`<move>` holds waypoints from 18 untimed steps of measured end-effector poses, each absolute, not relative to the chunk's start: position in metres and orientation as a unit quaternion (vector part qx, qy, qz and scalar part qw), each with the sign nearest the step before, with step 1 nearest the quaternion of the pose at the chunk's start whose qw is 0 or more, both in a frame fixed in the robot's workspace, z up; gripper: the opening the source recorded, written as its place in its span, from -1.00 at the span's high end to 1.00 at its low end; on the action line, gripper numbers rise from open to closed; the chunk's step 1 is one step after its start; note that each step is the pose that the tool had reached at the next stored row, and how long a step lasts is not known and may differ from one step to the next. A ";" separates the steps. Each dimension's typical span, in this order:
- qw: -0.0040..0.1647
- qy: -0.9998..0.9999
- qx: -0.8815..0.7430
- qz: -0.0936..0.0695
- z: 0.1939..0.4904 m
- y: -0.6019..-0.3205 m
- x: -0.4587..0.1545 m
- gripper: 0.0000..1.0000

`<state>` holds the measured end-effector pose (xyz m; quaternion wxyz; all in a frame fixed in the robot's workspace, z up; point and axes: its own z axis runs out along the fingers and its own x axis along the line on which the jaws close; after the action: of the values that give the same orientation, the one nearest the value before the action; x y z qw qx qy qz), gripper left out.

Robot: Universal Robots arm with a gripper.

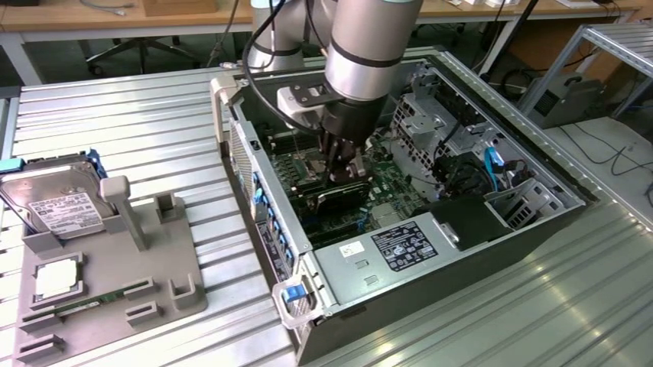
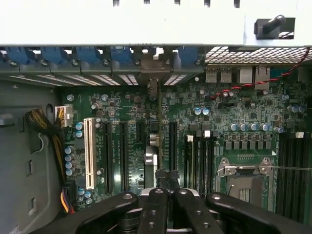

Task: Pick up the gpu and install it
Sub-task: 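Press down on the gpu until it lock into place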

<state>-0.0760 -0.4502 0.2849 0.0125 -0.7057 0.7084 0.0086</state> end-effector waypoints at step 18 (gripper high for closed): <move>0.012 0.708 -0.706 0.008 0.272 -0.450 -0.077 0.79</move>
<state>-0.0771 -0.4504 0.2719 0.0122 -0.7057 0.7084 0.0085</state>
